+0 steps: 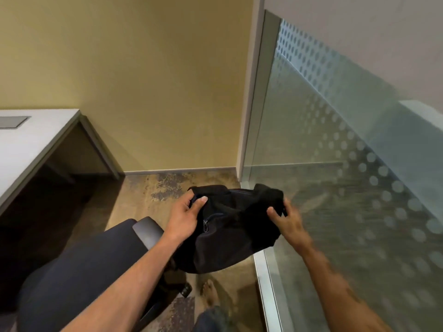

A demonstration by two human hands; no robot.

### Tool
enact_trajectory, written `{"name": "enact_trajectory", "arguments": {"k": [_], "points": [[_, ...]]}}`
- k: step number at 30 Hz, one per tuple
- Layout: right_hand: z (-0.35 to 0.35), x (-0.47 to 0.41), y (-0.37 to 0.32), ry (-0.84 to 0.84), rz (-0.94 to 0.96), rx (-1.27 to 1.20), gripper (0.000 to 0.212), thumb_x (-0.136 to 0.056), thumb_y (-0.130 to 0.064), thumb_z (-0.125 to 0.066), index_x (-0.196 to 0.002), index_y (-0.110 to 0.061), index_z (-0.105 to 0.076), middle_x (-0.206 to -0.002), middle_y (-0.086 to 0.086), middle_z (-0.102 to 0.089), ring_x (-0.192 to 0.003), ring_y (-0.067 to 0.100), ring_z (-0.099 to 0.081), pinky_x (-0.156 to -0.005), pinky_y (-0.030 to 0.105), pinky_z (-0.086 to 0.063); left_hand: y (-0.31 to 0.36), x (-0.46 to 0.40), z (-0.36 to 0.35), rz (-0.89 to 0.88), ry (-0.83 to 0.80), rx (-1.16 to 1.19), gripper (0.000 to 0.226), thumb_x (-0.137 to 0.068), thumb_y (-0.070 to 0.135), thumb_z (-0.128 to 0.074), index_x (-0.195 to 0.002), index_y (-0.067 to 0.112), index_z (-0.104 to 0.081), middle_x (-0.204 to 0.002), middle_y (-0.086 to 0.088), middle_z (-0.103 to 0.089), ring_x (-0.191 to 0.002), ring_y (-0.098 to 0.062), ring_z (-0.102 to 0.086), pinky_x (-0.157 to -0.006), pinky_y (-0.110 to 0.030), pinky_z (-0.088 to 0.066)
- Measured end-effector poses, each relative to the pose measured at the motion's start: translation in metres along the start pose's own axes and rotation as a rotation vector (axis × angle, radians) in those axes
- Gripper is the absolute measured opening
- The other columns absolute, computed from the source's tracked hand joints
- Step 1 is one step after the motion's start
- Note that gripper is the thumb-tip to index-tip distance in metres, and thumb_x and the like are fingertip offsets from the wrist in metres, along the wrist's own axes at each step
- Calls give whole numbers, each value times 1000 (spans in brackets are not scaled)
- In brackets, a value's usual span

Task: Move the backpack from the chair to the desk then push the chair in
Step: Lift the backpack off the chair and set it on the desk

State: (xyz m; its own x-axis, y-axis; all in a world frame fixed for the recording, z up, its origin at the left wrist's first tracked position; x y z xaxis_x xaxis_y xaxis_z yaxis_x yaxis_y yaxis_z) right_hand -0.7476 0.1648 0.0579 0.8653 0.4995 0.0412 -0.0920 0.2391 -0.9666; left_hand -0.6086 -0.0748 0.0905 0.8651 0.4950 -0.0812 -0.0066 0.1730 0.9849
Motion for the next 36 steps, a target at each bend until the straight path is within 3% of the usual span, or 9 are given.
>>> {"name": "enact_trajectory", "arguments": {"k": [6, 10, 13, 17, 21, 23, 28, 32, 36], "points": [[-38, -79, 13, -161, -13, 2, 77, -65, -31, -87, -134, -24, -52, -124, -6, -64, -115, 8, -61, -96, 30, -52, -28, -77, 29, 72, 74, 30, 19, -97, 13, -56, -110, 16, -70, -105, 1, -76, -102, -17, -70, -85, -28, -54], [-51, -144, -1, 27, 14, 104, 50, -77, 6, -73, -117, -21, -60, -108, -10, -68, -107, 13, -64, -96, 34, -52, -40, -121, 43, 121, 64, 52, 18, -97, 11, -57, -108, 14, -70, -102, -2, -76, -97, -16, -71, -80, -27, -55], [-65, -184, -16, 77, 63, 112, 46, -77, 13, -67, -108, -21, -67, -103, -5, -71, -100, 8, -66, -93, 33, -54, -45, -151, 58, 141, 91, 80, 16, -96, 9, -57, -103, 14, -70, -96, 0, -77, -93, -15, -72, -77, -25, -55], [-87, -227, -37, 53, 111, 122, 37, -80, 10, -69, -104, -18, -69, -100, -5, -72, -94, 2, -67, -84, 25, -55, -51, -184, 84, 163, 146, 87, 15, -96, 6, -55, -92, 14, -68, -78, 10, -75, -79, -4, -70, -66, -16, -52], [-115, -276, -58, -6, 119, 116, 33, -80, -3, -77, -97, -29, -65, -94, -8, -71, -88, 3, -67, -76, 24, -53, -63, -219, 116, 160, 202, 90, 14, -92, 22, -61, -95, 30, -73, -95, -1, -76, -96, -26, -70, -86, -44, -56], [-131, -301, -67, -33, 136, 117, 34, -78, -4, -78, -92, -32, -63, -91, -8, -71, -86, 6, -67, -75, 26, -52, -65, -238, 133, 155, 240, 74, 15, -89, 26, -61, -95, 34, -73, -97, -2, -75, -99, -28, -69, -90, -49, -54], [-173, -370, -92, -146, 151, 171, 27, -76, -19, -83, -92, -20, -61, -90, -8, -68, -87, 5, -63, -74, 24, -51, -65, -292, 172, 127, 330, 10, 24, -96, 9, -56, -101, 28, -70, -94, 8, -75, -94, -12, -69, -85, -37, -53], [-209, -430, -114, -209, 166, 113, 26, -76, -15, -84, -87, -14, -60, -86, 0, -68, -82, 13, -63, -69, 25, -51, -70, -331, 206, 115, 420, -32, 19, -95, 19, -57, -109, 21, -70, -104, 2, -74, -103, -19, -68, -95, -49, -52], [-252, -488, -141, -331, 209, 32, 27, -75, -6, -83, -88, -19, -64, -90, -1, -71, -88, 14, -66, -71, 20, -50, -64, -367, 241, 112, 531, -46, 20, -96, 12, -56, -110, 14, -70, -105, 0, -74, -103, -17, -68, -97, -49, -51]]}}
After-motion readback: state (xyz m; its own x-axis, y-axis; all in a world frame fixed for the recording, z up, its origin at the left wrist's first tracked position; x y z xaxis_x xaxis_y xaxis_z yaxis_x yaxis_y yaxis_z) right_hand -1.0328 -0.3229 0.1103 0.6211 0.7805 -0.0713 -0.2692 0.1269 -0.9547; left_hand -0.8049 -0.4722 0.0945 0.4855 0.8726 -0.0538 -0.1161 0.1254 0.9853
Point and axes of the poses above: each hand's wrist, its own x-axis away from the middle knuckle, its own z-axis out of the back of the hand, y = z × x, the point moved 8 cm from there along -x, towards the middle knuckle
